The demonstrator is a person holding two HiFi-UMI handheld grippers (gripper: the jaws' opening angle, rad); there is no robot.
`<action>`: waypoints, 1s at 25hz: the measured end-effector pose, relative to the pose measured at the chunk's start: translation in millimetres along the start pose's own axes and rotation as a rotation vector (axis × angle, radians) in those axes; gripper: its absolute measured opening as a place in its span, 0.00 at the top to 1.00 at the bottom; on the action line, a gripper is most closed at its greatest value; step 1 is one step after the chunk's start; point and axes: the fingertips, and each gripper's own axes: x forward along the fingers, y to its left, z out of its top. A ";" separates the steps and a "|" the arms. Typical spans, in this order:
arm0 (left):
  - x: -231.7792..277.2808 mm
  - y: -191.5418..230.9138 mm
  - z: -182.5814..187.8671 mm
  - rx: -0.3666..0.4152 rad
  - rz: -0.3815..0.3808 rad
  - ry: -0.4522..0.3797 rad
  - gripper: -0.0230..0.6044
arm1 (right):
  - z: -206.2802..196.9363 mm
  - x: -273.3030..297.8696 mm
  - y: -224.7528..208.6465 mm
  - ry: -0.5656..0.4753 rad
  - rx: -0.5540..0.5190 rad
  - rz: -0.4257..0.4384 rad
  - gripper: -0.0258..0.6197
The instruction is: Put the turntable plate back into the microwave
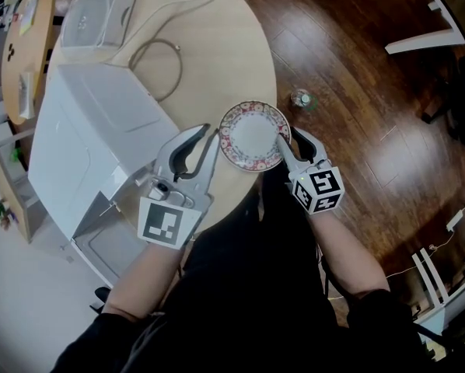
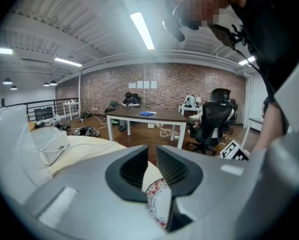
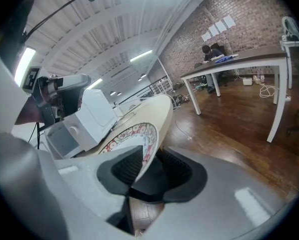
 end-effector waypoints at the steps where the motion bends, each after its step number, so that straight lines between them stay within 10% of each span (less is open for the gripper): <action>1: -0.6 0.5 -0.3 -0.001 0.003 0.000 0.87 | -0.5 1.5 0.5 0.001 0.006 0.003 0.78; 25: -28.9 1.3 20.3 -0.002 0.064 -0.039 0.87 | 3.7 6.2 0.8 -0.004 0.067 0.040 0.86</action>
